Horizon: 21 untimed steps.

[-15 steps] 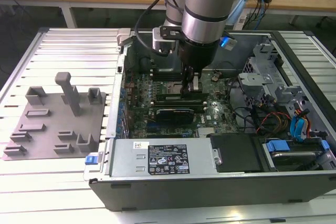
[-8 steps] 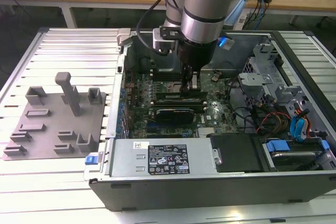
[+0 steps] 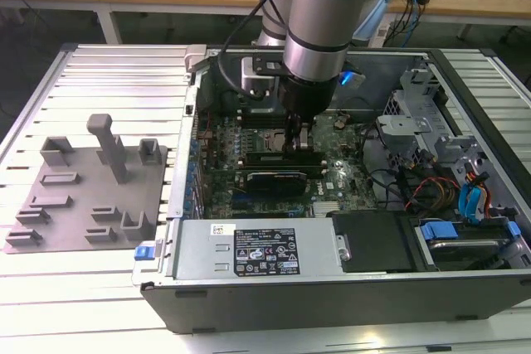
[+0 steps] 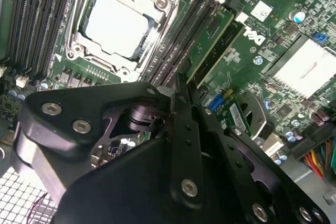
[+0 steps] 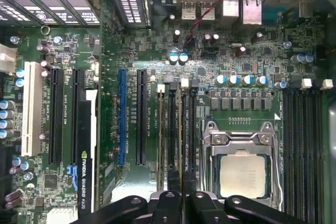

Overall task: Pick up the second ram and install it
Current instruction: 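Insert the second ram into the second slot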

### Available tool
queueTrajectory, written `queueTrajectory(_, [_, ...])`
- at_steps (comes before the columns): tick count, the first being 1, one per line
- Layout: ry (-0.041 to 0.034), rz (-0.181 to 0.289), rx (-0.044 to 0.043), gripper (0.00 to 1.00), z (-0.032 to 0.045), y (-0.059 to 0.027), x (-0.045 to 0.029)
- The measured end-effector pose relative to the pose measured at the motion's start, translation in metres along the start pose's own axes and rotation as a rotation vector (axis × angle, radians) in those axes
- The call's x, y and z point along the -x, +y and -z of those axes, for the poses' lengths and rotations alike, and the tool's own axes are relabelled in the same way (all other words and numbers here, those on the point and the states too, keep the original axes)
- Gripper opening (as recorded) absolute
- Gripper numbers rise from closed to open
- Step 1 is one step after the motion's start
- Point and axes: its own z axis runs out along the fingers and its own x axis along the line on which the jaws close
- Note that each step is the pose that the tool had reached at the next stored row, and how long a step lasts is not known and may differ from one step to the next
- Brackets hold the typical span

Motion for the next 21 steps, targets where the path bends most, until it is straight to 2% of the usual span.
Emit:
queueTrajectory(14, [-0.0003, -0.002, -0.0001, 0.11, -0.0088, 0.0012, 0.0037])
queueTrajectory(21, [-0.0005, -0.002, -0.0001, 0.11, -0.0092, 0.0011, 0.0036])
